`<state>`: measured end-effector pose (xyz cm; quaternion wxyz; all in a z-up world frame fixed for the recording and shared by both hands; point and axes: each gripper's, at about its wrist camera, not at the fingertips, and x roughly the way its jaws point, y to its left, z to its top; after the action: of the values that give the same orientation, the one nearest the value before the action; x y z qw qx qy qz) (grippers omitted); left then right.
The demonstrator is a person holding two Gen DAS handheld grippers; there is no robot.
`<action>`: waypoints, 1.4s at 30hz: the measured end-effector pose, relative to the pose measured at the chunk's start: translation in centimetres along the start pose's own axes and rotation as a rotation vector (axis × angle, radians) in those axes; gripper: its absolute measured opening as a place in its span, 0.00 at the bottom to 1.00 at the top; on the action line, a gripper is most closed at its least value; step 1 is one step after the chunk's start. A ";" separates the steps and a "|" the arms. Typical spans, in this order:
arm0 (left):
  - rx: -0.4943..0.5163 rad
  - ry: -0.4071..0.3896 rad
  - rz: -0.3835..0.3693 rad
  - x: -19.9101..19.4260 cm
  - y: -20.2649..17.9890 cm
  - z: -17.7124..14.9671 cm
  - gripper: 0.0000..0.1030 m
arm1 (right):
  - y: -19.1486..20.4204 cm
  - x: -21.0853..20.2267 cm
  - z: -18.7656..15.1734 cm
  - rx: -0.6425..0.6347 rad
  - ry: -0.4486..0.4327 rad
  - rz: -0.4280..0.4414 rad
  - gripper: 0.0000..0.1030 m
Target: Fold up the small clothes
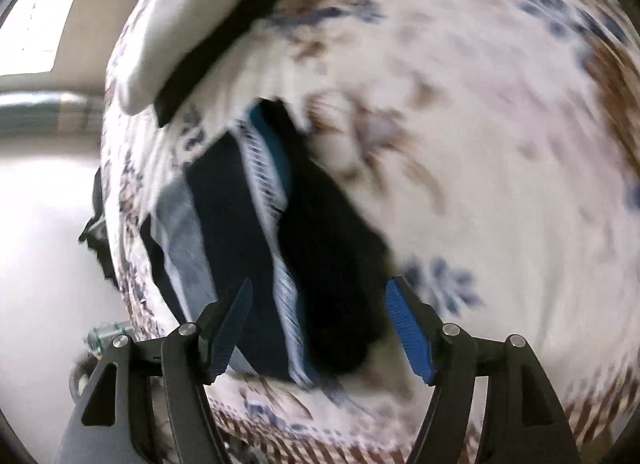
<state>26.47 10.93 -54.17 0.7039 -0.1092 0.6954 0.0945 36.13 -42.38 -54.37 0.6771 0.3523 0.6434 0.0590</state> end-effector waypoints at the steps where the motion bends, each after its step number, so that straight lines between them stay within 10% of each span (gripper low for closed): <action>1: -0.026 0.053 -0.003 2.2 0.8 -0.8 0.96 | 1.0 1.2 1.1 -0.036 0.021 0.002 0.70; 4: -0.068 0.066 -0.028 5.2 2.0 -1.5 1.00 | 4.1 6.4 3.7 -0.086 0.119 -0.031 0.64; 6: -0.068 0.079 -0.028 5.9 2.1 -1.0 1.00 | 5.0 7.8 4.3 -0.105 0.125 -0.085 0.09; 12: -0.064 0.118 -0.022 7.9 2.3 0.4 1.00 | 7.8 3.2 5.0 -0.237 -0.058 -0.146 0.09; 17: -0.108 0.165 -0.050 7.7 2.3 2.3 1.00 | 5.9 4.2 5.6 -0.241 0.045 -0.195 0.12; 24: -0.163 -0.027 -0.141 1.0 3.3 5.4 1.00 | 3.7 3.1 1.7 -0.155 0.164 -0.106 0.63; 25: -0.158 -0.039 -0.156 0.6 3.0 6.1 1.00 | 3.2 3.9 0.8 -0.151 0.215 -0.111 0.62; 27: -0.140 -0.061 -0.183 0.0 2.2 7.9 1.00 | 1.7 5.4 -1.2 -0.137 0.287 -0.150 0.12; 31: -0.101 -0.117 -0.244 -0.3 -0.2 11.7 1.00 | 1.8 2.6 -0.9 -0.173 0.132 -0.204 0.13; 35: -0.069 -0.183 -0.309 -0.9 -3.3 15.7 1.00 | 0.4 4.6 -0.2 -0.154 0.309 -0.225 0.26; 40: -0.053 -0.178 -0.398 -0.3 -6.4 20.3 0.78 | 2.7 1.0 4.4 -0.165 0.137 -0.141 0.47; 42: -0.053 -0.143 -0.436 0.5 -6.6 20.9 0.41 | 3.3 0.8 7.3 -0.134 0.064 -0.063 0.54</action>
<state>48.43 10.57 -54.30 0.7522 -0.2684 0.6009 -0.0340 44.18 -42.45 -53.78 0.6796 0.2837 0.6702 0.0919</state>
